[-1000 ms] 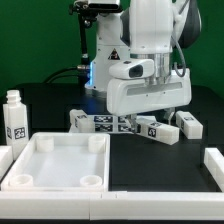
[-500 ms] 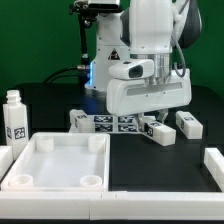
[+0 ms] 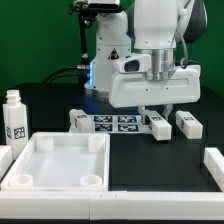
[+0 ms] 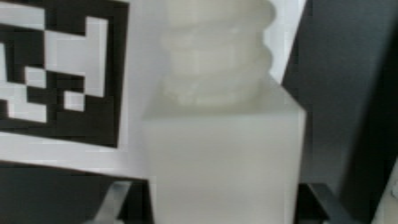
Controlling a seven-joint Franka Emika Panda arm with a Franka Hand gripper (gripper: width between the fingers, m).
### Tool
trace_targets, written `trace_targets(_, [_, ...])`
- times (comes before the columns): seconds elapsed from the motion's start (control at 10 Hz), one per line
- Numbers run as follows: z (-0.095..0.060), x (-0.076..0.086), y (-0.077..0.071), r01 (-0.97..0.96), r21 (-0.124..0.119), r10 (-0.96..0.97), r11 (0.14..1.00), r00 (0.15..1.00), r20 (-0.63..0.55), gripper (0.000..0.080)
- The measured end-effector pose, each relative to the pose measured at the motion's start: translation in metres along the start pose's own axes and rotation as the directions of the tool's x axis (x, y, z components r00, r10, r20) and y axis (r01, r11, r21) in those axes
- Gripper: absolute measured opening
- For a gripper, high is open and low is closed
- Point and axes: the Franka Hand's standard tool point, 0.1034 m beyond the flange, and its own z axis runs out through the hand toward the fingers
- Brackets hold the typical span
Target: Assemble desk
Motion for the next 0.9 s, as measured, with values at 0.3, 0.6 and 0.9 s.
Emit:
trace_targets(0.3, [0.003,0.002,0.0,0.002,-0.004,-0.002,1.0,1.0,-0.013,0.0284])
trace_targets(0.6, [-0.004,0.004,0.006,0.045,0.005,-0.046,0.999,0.999,0.01,0.0448])
trace_targets(0.9, [-0.042,0.04,0.039,0.161,0.03,-0.161,0.986,0.987,0.003,0.0637])
